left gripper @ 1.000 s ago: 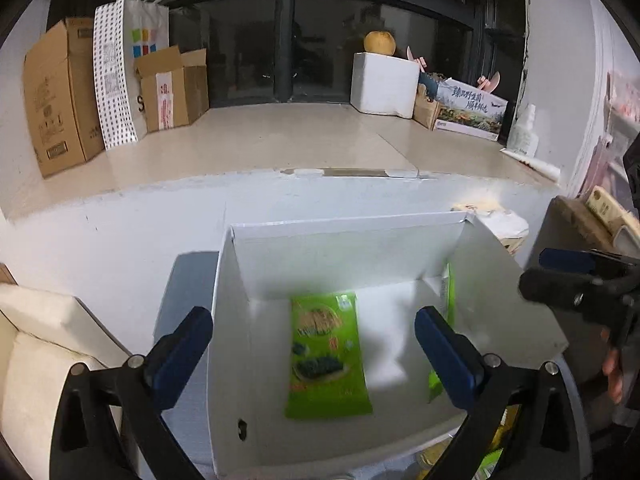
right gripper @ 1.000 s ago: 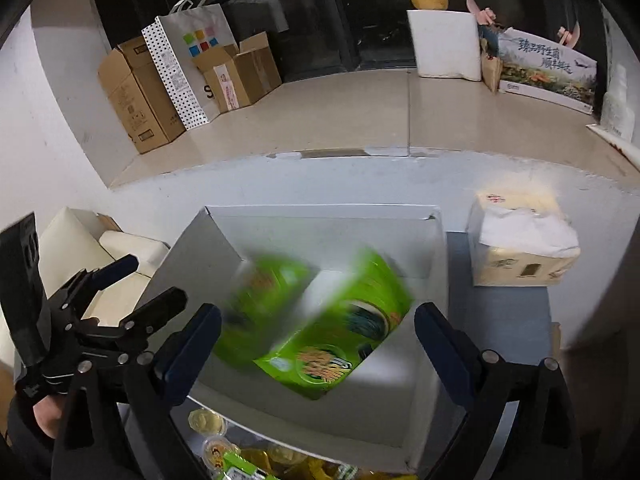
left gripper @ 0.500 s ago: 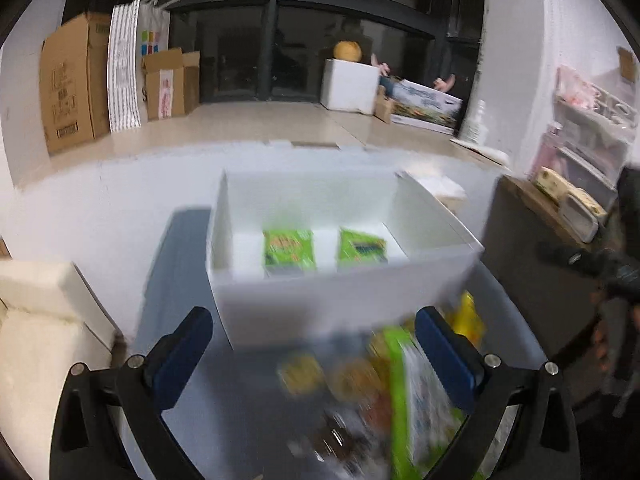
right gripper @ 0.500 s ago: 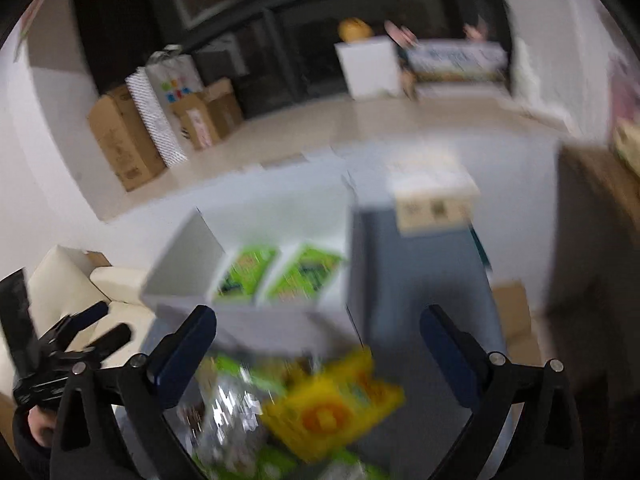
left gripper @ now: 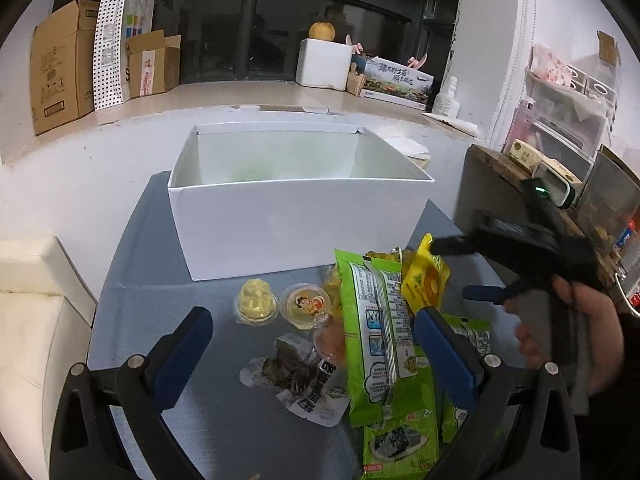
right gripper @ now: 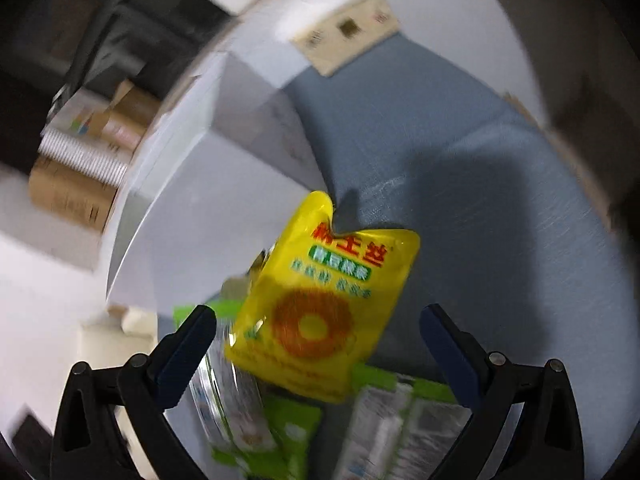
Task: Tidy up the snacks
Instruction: 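Grasp the yellow sunflower pouch with the right tool while the left grasps a long snack bag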
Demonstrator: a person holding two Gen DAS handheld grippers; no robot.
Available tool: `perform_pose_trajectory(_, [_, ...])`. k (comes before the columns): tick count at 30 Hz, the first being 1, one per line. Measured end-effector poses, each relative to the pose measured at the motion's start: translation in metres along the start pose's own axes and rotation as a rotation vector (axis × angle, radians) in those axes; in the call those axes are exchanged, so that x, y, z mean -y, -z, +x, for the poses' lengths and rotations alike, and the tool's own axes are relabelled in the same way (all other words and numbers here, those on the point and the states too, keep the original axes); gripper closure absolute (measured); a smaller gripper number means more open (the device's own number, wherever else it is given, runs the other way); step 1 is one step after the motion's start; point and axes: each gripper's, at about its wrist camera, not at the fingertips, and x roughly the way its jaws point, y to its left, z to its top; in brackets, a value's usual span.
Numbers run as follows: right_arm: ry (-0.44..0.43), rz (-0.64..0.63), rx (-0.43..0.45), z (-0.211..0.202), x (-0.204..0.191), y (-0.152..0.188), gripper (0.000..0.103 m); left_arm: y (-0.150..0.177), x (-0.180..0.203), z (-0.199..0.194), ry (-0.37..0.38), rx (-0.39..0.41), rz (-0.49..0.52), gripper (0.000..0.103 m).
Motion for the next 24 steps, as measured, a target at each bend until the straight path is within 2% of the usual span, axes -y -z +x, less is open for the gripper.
perform_pose_trajectory(3, [0.025,0.058,-0.030,0.020,-0.005,-0.007,0.000,0.003,-0.004,0.001,0.003,-0.004,-0.003,0.000])
perform_pose_trajectory(6, [0.102,0.000,-0.025,0.032,-0.020,-0.006,0.000,0.004,-0.006,0.006,0.007,-0.017,-0.013,0.000])
perform_pose_trajectory(7, [0.099,-0.026,-0.030,0.034,-0.024,-0.003,0.000,0.005,-0.007,0.007,0.009,-0.021,-0.014,0.000])
perform_pose_trajectory(10, [0.097,-0.082,-0.002,0.030,-0.026,0.000,0.016,0.007,-0.006,0.012,0.019,-0.032,-0.014,0.000])
perform_pose_trajectory(12, [0.062,-0.093,0.001,0.025,-0.025,-0.001,0.030,0.009,-0.005,0.016,0.022,-0.042,-0.015,0.000])
perform_pose_trajectory(14, [0.026,-0.099,0.024,0.014,-0.021,-0.002,0.050,0.011,-0.001,0.021,0.031,-0.054,-0.008,0.000])
perform_pose_trajectory(19, [-0.009,-0.135,0.056,-0.006,-0.010,-0.003,0.079,0.015,0.013,0.034,0.036,-0.094,0.023,0.000])
perform_pose_trajectory(22, [-0.024,-0.177,0.079,-0.026,-0.006,-0.001,0.090,0.017,0.021,0.037,0.047,-0.102,0.040,0.000])
perform_pose_trajectory(24, [-0.039,-0.198,0.089,-0.040,-0.007,0.005,0.094,0.017,0.025,0.038,0.052,-0.102,0.044,0.000])
